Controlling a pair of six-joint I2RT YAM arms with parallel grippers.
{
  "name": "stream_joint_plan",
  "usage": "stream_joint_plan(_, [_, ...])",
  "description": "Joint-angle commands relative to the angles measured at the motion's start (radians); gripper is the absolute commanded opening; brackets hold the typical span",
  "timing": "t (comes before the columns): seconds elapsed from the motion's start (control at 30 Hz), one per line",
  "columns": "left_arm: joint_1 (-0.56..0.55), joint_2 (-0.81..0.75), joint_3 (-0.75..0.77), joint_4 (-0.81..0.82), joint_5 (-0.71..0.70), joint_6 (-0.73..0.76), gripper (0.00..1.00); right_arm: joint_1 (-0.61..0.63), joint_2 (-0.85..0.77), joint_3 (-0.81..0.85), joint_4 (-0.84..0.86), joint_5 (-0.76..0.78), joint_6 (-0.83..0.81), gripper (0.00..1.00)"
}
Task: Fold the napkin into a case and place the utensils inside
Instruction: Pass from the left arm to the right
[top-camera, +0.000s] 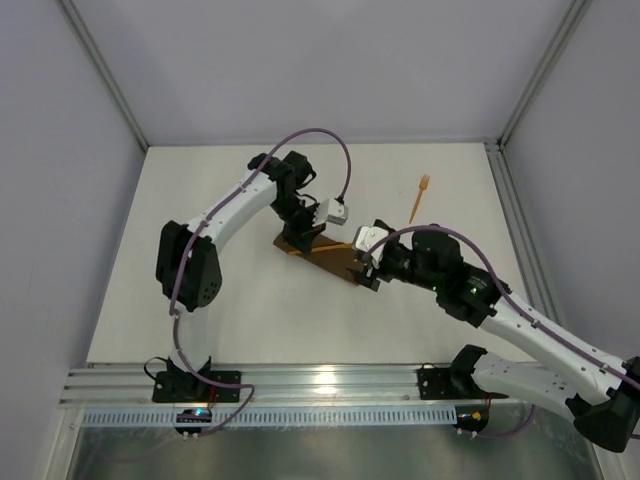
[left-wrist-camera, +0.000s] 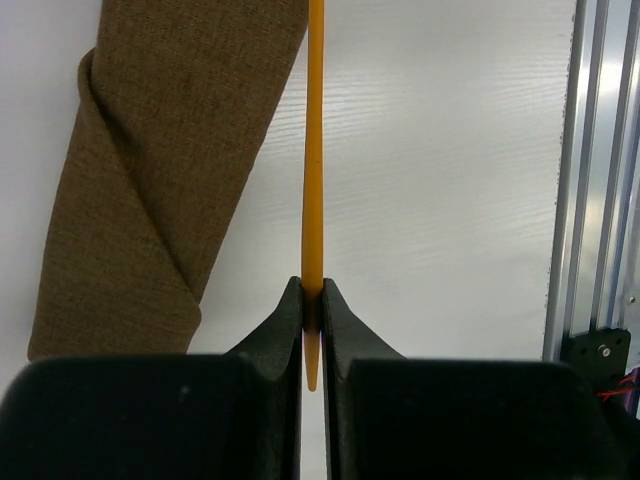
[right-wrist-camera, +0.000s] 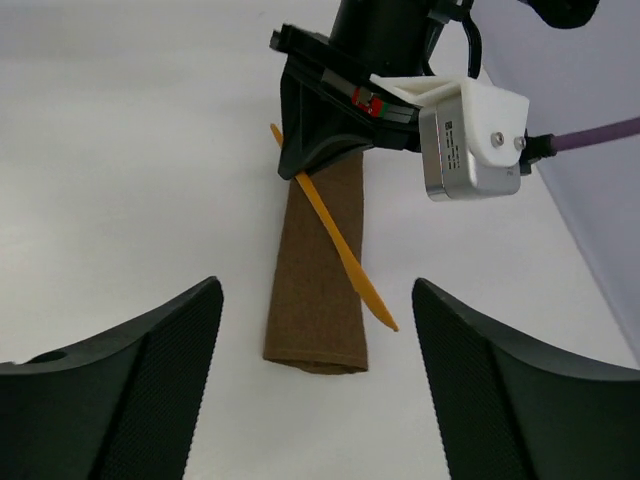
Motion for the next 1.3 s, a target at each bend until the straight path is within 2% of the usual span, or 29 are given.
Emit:
stream_joint_plan(0.0, [-0.014, -0.022, -0.03, -0.347, 0.038, 0.042, 0.0, 0.025, 0.055, 0.014, 0.08, 0.054, -0.286, 0.75])
stream_joint_plan(0.13, [-0.026, -0.027, -0.065, -0.347, 0.051, 0.044, 0.0, 0.025, 0.149, 0.04, 0.04, 0.065, -0.338, 0.74])
stream_joint_plan(0.27, [-0.037, -0.034, -0.087, -0.347, 0.076, 0.042, 0.0, 0.043, 0.198, 0.008, 0.099, 0.086, -0.411, 0.74])
stream_joint_plan(0.47, [-0.037, -0.033, -0.09, -0.349, 0.097, 0.042, 0.0, 0.077, 0.284, 0.042, 0.005, 0.117, -0.461, 0.69])
stream_joint_plan(0.67, [-0.037, -0.033, -0.096, -0.347, 0.108, 0.05, 0.0, 0.083, 0.278, -0.033, 0.034, 0.154, -0.459, 0.68])
stream_joint_plan(0.83, [-0.038, -0.047, -0.108, -0.349, 0.116, 0.067, 0.0, 0.086, 0.304, -0.058, 0.073, 0.268, -0.488, 0.66])
stream_joint_plan(0.93, [-0.038, -0.051, -0.114, -0.347, 0.117, 0.071, 0.0, 0.086, 0.33, -0.05, 0.079, 0.299, -0.496, 0.55])
stream_joint_plan(1.0, [-0.038, -0.05, -0.117, -0.349, 0.116, 0.07, 0.0, 0.086, 0.339, -0.047, 0.08, 0.287, -0.496, 0.45])
stream_joint_plan(1.2, [-0.038, -0.042, -0.114, -0.349, 0.12, 0.062, 0.0, 0.094, 0.367, -0.026, 0.063, 0.266, -0.464, 0.25])
stream_joint_plan(1.27, [-0.038, -0.045, -0.11, -0.347, 0.12, 0.061, 0.0, 0.098, 0.376, -0.015, 0.042, 0.266, -0.458, 0.14])
